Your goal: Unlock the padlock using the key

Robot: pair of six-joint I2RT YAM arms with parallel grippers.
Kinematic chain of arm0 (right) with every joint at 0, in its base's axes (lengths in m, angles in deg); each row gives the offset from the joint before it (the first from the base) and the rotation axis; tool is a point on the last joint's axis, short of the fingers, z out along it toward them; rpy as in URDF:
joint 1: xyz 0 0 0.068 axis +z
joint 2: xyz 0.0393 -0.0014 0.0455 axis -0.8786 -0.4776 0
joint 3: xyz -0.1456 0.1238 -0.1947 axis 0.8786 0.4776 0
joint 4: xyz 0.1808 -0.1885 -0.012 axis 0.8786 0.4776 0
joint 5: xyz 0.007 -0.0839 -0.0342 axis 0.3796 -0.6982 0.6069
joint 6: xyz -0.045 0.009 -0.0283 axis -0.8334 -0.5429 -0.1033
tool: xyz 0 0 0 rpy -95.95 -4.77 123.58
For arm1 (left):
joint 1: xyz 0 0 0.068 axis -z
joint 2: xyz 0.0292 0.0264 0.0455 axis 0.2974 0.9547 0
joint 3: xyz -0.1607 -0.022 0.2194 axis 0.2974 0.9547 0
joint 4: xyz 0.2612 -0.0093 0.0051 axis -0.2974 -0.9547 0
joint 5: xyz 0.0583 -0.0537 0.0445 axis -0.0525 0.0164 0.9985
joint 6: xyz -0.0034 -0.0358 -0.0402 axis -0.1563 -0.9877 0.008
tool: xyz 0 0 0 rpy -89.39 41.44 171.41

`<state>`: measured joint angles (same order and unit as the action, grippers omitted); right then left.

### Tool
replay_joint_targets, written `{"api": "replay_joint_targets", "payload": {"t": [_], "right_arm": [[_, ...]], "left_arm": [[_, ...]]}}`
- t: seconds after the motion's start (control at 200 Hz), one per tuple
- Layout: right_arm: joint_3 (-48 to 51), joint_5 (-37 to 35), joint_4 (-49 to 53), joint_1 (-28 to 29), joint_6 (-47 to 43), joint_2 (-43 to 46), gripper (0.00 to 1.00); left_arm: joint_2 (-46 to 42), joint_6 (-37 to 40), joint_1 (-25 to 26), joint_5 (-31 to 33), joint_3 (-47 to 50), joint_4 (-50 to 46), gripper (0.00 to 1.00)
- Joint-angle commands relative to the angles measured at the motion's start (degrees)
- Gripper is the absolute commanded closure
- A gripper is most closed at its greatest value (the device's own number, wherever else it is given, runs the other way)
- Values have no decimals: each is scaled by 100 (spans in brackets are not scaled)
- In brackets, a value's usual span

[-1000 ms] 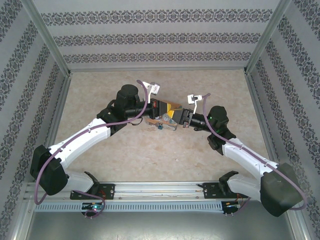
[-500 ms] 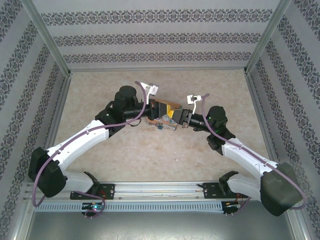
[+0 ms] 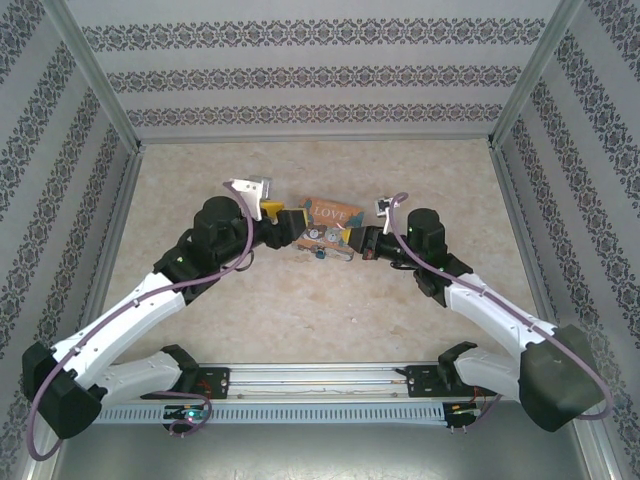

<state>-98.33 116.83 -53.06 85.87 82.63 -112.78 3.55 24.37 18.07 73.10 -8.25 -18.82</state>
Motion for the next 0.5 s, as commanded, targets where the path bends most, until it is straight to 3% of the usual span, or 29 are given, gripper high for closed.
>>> {"api": "replay_joint_targets", "payload": {"t": [0.0,0.18,0.495], "right_arm": [[-275,-175,349,-165,-225,-346,100],[-708,9,372,-278,-6,-1187,100],[-1462,-47,342,-252,86,-2483,100]], "left_arm": [[-176,166,-75,925,276,-522,25],[-236,-275,-75,1324,822,-524,24],[294,-907,-75,711,1165,-6,20]]}}
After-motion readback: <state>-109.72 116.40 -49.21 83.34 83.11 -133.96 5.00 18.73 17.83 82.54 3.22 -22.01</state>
